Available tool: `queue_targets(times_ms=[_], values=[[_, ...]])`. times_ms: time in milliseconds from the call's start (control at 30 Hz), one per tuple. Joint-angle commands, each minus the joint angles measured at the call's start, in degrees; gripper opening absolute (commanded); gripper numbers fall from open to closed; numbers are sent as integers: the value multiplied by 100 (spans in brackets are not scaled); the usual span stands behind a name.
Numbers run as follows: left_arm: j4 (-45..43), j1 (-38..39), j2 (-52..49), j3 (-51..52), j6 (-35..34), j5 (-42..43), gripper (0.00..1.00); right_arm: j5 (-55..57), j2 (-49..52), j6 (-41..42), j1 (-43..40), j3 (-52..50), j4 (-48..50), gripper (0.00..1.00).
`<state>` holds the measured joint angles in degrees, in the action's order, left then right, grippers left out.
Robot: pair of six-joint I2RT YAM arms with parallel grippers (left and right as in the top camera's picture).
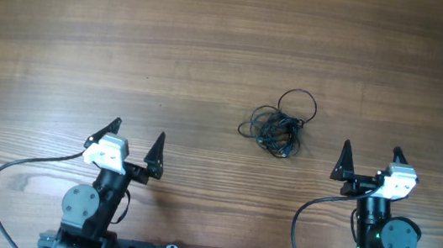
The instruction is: Untangle cables
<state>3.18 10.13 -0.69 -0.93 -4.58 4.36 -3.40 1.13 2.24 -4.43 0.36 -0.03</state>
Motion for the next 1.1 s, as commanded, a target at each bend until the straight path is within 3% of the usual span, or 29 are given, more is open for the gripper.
queue_targets(times_ms=[0,133,300,467,667,767,867,1067], values=[[-232,24,31,22,-575,-74,100,-48,-11,-63,11,-7,15,100],[-144,26,22,-286,-1123,-72,100,-48,-11,-63,11,-7,13,100],[317,26,-343,-1036,-1211,142,100,-48,-11,-63,11,-7,13,100],[708,26,-1517,-2002,-1263,507,100,-48,-11,-61,11,-7,13,100],[828,28,-3453,-3128,-1318,1506,100,-48,-11,-66,11,-7,13,100],[824,249,-4739,-3794,-1941,1690,100,-48,-11,-61,11,-7,15,100],[791,693,-5554,-4212,-2055,1753,100,-48,-11,-66,11,-7,15,100],[-656,1906,-6964,-4398,-2059,1773,100,-48,-11,-63,11,-7,15,100]])
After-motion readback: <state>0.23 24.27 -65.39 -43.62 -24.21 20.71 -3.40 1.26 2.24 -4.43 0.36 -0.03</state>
